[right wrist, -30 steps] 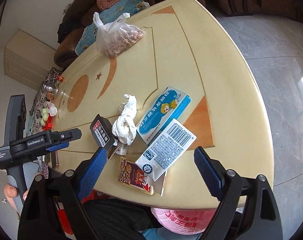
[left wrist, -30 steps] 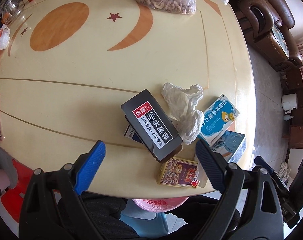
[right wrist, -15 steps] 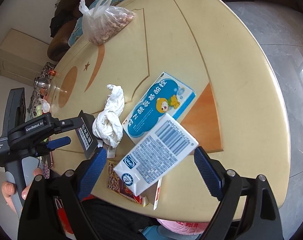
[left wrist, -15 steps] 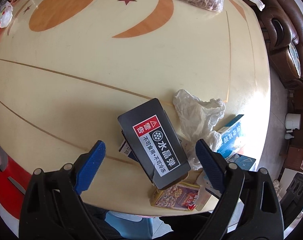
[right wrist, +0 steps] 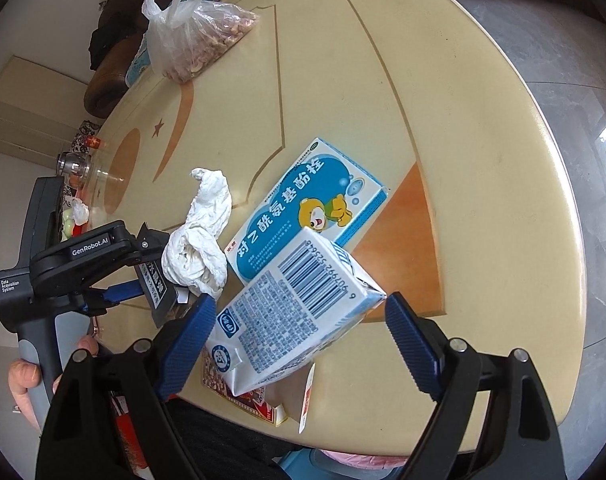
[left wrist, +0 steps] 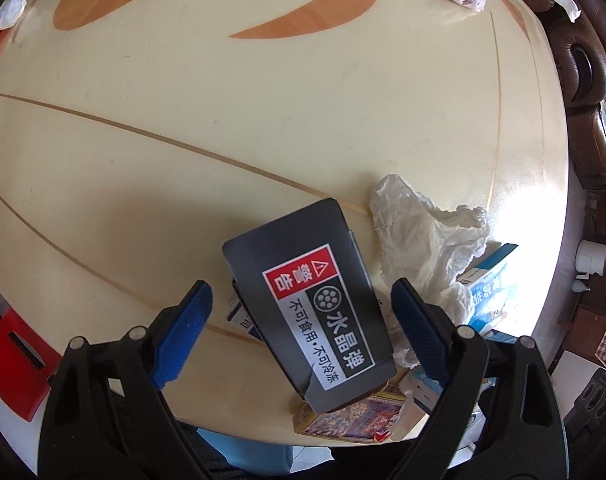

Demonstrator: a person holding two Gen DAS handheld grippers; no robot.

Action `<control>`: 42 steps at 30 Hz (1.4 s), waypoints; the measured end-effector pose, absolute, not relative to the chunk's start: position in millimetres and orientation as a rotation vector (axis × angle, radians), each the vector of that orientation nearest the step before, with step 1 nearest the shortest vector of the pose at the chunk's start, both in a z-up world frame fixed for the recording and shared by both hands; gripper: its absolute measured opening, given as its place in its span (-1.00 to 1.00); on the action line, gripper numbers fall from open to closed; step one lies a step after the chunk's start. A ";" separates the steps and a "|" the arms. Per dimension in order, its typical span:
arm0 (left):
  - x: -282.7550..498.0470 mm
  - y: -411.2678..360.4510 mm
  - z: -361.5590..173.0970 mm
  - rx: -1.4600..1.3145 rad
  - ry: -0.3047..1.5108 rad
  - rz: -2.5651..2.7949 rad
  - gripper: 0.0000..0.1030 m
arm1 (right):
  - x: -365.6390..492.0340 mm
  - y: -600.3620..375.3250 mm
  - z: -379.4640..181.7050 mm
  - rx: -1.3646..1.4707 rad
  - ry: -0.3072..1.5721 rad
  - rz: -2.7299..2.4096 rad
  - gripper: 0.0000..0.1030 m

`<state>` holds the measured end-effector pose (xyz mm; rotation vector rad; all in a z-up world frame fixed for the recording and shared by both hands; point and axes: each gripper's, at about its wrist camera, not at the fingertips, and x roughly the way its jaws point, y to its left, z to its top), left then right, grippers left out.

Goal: Collect trash
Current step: 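Grasp the black warning-label box with the left tool while the right tool grasps the white milk carton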

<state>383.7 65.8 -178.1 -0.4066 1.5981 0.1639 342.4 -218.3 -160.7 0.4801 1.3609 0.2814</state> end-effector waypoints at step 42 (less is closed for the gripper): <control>402.7 57.1 -197.4 -0.326 1.687 0.101 0.65 | 344.1 -186.6 -156.9 0.297 1.567 0.035 -0.07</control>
